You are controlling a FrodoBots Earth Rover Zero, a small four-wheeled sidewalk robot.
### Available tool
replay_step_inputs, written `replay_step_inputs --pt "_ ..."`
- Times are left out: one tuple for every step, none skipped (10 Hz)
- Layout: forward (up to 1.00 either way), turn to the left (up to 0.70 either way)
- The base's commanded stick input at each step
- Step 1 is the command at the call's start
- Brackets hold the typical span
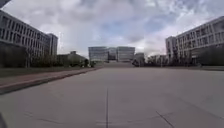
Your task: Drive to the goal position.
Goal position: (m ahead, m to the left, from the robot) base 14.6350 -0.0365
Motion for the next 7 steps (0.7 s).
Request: replay_step_inputs --pt "0.70 0.00" --pt "0.70 0.00" --pt "0.70 0.00" --pt "0.70 0.00" --pt "0.70 0.00" --pt "0.70 0.00" --pt "0.70 -0.05"
